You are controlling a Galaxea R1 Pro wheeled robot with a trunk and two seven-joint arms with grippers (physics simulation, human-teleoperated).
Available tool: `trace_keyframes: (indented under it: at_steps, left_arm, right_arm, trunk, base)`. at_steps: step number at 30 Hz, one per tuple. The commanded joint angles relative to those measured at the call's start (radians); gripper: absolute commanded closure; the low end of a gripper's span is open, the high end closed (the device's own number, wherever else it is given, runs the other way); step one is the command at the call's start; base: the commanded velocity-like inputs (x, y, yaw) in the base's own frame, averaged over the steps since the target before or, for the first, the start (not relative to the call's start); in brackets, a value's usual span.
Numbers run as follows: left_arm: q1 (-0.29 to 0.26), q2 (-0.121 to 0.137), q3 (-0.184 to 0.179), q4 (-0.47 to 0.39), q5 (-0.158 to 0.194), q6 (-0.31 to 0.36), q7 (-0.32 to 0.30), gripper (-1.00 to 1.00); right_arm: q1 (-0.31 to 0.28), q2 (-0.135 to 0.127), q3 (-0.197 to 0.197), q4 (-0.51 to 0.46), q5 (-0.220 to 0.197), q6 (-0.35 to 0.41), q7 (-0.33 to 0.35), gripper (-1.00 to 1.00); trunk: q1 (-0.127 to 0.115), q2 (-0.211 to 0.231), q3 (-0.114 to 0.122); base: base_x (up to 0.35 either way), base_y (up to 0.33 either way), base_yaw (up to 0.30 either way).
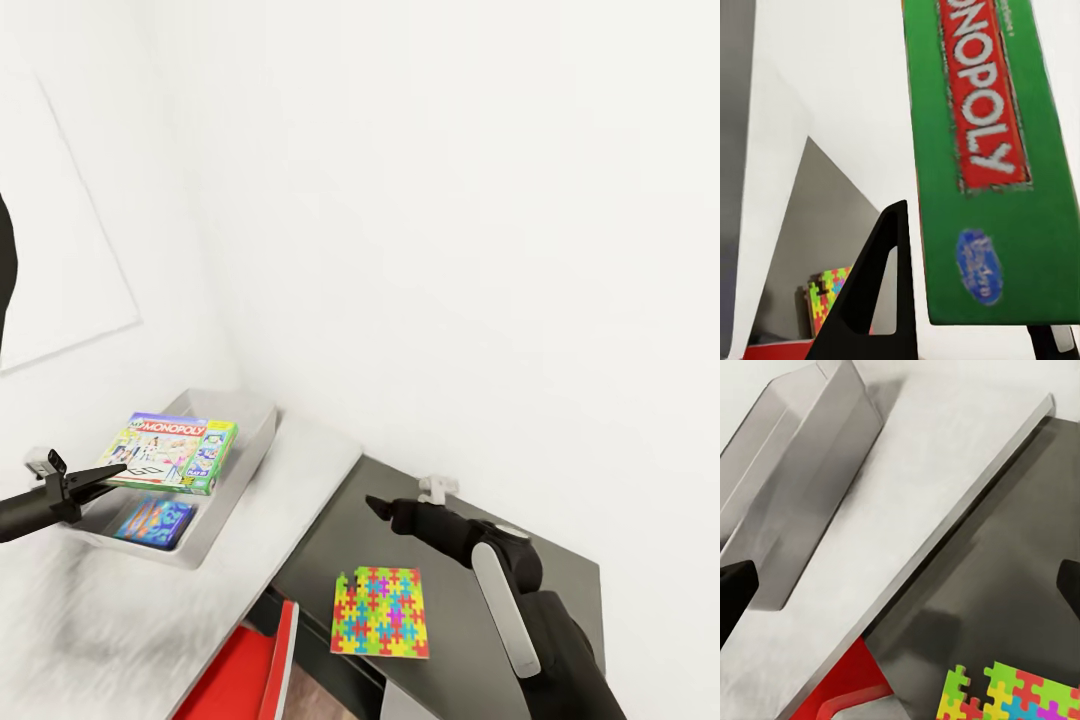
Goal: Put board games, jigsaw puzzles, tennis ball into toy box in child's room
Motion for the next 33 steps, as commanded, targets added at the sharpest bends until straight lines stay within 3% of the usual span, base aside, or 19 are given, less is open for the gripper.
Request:
trace_keyframes:
  at_steps: [1, 33]
  left_arm:
    - [-0.001, 0.0, -0.001, 0.0, 0.004, 0.01, -0.001, 1.0]
    - [-0.001, -0.001, 0.002, 0.0, 0.004, 0.01, 0.001, 1.0]
  right_arm:
    - [-0.001, 0.001, -0.001, -0.001, 0.003, 0.005, 0.004, -1.0]
    - [-0.001, -0.007, -0.002, -0.002, 0.006, 0.006, 0.007, -1.0]
  trunk:
    - [0.001, -0.002, -0.002]
    - [0.001, -0.002, -0.002]
  base:
    - [0.136, 0.025, 0.0]
    - [0.012, 0.002, 0.0]
